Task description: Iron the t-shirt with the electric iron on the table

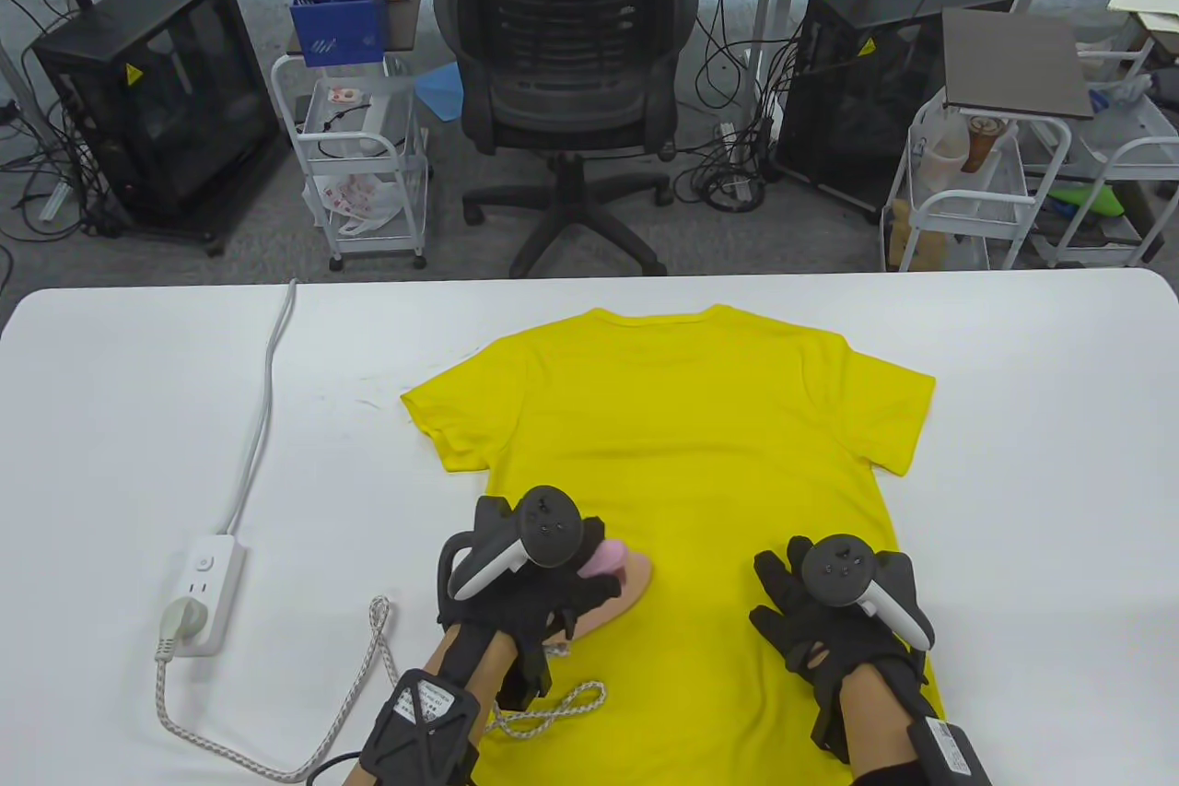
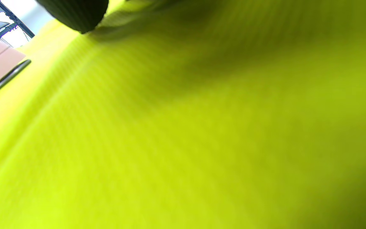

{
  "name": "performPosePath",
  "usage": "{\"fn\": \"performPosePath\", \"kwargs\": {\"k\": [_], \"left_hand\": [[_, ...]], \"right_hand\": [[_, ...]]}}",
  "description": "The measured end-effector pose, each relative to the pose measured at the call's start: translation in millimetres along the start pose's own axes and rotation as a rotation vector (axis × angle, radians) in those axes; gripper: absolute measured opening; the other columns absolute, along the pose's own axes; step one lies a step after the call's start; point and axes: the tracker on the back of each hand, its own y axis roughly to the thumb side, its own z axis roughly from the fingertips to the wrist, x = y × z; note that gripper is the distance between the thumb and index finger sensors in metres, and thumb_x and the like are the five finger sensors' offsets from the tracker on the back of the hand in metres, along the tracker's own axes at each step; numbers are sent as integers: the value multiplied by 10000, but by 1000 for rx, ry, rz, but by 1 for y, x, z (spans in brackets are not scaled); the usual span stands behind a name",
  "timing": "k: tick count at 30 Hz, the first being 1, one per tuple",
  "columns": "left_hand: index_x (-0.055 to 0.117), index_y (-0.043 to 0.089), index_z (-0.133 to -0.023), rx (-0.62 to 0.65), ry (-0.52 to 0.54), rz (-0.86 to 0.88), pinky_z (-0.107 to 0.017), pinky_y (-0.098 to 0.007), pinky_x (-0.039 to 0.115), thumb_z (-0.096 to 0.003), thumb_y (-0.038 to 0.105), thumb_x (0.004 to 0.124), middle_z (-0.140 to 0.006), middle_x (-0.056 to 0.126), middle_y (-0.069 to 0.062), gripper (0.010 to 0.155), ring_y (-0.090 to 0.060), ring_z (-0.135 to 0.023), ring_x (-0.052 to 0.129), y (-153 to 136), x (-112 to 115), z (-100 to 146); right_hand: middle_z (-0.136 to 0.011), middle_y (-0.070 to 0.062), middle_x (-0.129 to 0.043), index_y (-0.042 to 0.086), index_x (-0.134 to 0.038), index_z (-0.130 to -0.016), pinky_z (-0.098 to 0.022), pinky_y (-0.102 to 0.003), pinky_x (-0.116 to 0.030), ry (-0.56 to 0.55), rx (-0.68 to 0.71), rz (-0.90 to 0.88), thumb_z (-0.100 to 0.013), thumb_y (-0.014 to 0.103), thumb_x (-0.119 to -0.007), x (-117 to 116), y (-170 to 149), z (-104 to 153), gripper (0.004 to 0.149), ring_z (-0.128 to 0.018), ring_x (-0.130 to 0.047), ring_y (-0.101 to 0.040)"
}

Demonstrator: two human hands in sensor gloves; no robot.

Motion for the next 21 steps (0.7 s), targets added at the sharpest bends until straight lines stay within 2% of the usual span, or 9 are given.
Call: {"fn": "performPosePath", "kwargs": {"k": [3, 6, 8, 10, 12, 13, 17, 19, 21], "left_hand": [[619, 340, -1036, 177, -113, -73, -610, -493, 772, -393, 644, 801, -751, 910, 36, 734, -189, -528, 1003, 39, 18, 2], [623, 357, -1028, 256, -113, -185, -619, -489, 778, -386, 649, 789, -762, 910, 51, 725, -182, -547, 1013, 66, 31, 8], [631, 376, -1023, 222, -70, -222, -610, -484, 791, -377, 654, 784, -760, 919, 58, 720, -172, -544, 1025, 70, 30, 11], [624, 376, -1028, 153, -3, -222, -602, -494, 786, -379, 647, 782, -767, 916, 42, 721, -183, -548, 1023, 63, 26, 11], [599, 383, -1038, -16, 144, -312, -602, -504, 780, -380, 643, 760, -790, 908, 36, 725, -193, -571, 1024, 45, 14, 8], [582, 394, -1042, -54, 162, -321, -609, -503, 776, -382, 647, 748, -805, 896, 41, 726, -190, -589, 1020, 39, 11, 7], [514, 395, -1065, -332, 262, -155, -634, -517, 725, -406, 624, 742, -842, 842, 18, 734, -220, -627, 971, -19, -9, 6], [525, 375, -1067, -352, 256, -66, -626, -517, 726, -415, 611, 757, -827, 847, 7, 732, -223, -606, 969, -34, -14, 10], [569, 338, -1059, -289, 227, 17, -601, -516, 743, -420, 607, 771, -787, 876, -7, 723, -228, -562, 984, -37, -16, 11]], "right_hand": [[-1094, -3, -77, 409, -316, -1026, -649, -587, -73, -5, -2, 6, -487, 521, -669, 0, 0, 0, 654, -962, 11, -297], [-1094, -2, -78, 409, -316, -1026, -649, -587, -73, -5, -2, 5, -486, 521, -670, 0, 0, 0, 655, -962, 11, -297], [-1094, -3, -77, 409, -314, -1026, -649, -587, -73, -6, -2, 7, -486, 521, -669, 0, 0, 0, 656, -962, 11, -298], [-1094, -2, -76, 410, -315, -1025, -649, -587, -72, -5, -2, 7, -485, 521, -670, 0, 0, 0, 656, -962, 11, -298], [-1094, -3, -78, 409, -317, -1025, -649, -587, -72, -4, 0, 2, -487, 520, -671, 0, -1, 0, 654, -962, 11, -297], [-1094, -2, -79, 408, -318, -1026, -650, -586, -72, -4, 0, 1, -486, 519, -671, 0, -1, 0, 654, -963, 11, -296], [-1095, -1, -82, 406, -323, -1027, -651, -584, -72, -2, 3, -4, -486, 516, -673, 0, -1, 0, 654, -964, 9, -295], [-1095, -3, -80, 405, -322, -1027, -650, -585, -71, -2, 3, -3, -487, 517, -671, 0, -1, 0, 653, -963, 10, -296], [-1095, -3, -78, 405, -320, -1028, -650, -586, -70, 0, 2, -4, -488, 518, -670, 0, -1, 0, 653, -963, 11, -298]]}}
